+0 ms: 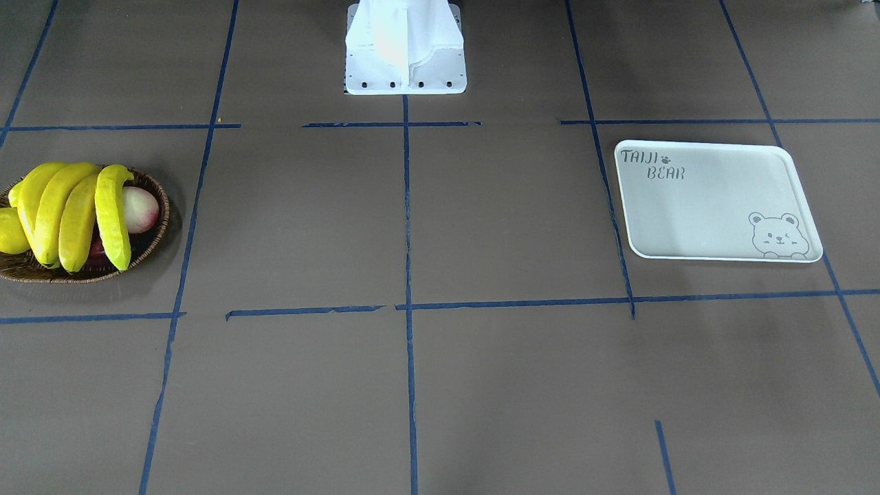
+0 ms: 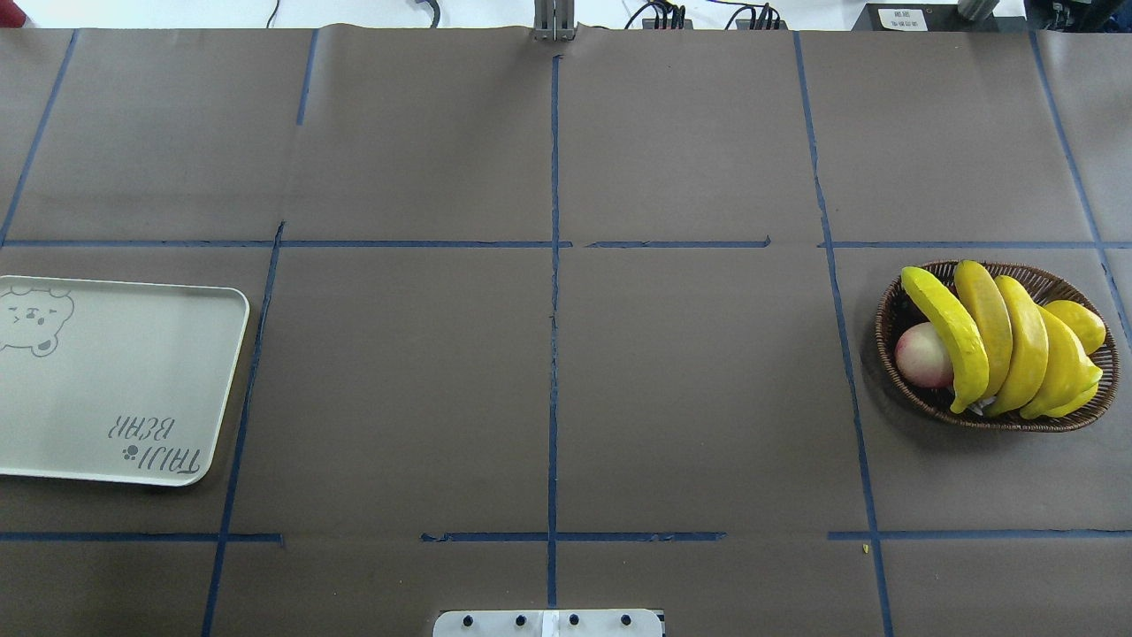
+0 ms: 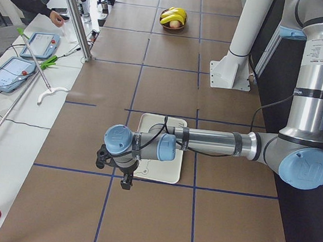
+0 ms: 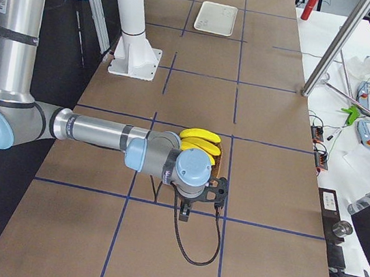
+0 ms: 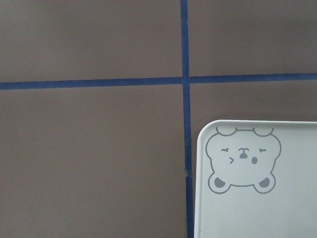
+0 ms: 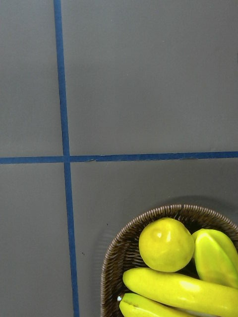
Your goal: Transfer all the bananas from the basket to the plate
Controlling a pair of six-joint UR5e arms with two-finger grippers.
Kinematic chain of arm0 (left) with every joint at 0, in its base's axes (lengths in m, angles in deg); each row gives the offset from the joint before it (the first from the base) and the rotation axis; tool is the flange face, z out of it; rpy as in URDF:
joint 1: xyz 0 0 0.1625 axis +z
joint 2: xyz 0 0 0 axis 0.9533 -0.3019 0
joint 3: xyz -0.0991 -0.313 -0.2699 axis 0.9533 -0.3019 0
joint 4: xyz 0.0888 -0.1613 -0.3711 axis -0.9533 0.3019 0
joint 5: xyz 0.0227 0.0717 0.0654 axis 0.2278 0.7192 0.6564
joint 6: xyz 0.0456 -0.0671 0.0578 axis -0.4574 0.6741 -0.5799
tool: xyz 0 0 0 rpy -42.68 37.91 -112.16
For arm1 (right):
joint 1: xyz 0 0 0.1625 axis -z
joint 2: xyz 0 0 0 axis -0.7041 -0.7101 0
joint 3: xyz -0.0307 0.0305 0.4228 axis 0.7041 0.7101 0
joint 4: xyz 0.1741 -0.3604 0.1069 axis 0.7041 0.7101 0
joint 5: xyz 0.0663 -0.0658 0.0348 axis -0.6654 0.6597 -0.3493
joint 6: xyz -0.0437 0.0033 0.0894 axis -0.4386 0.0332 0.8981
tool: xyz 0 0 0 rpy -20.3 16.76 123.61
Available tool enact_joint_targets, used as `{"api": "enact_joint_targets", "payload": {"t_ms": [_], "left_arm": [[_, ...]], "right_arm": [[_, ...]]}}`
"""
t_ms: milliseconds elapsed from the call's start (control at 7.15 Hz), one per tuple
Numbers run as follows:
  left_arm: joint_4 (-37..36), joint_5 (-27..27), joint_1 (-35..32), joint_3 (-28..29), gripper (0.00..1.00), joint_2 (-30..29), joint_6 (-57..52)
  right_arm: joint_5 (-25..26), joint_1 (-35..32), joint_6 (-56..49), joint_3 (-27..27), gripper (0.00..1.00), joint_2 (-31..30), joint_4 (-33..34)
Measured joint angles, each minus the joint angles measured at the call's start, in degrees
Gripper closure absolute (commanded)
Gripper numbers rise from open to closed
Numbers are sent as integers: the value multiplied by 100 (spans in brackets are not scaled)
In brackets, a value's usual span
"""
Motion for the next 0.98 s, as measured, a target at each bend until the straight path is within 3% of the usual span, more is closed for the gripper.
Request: {"api": "enact_joint_targets", "payload": {"t_ms": [980], "left_arm": [[0, 1, 9, 20, 0, -18, 1]], "right_arm": [[7, 0, 62, -47, 0, 1, -18]]}}
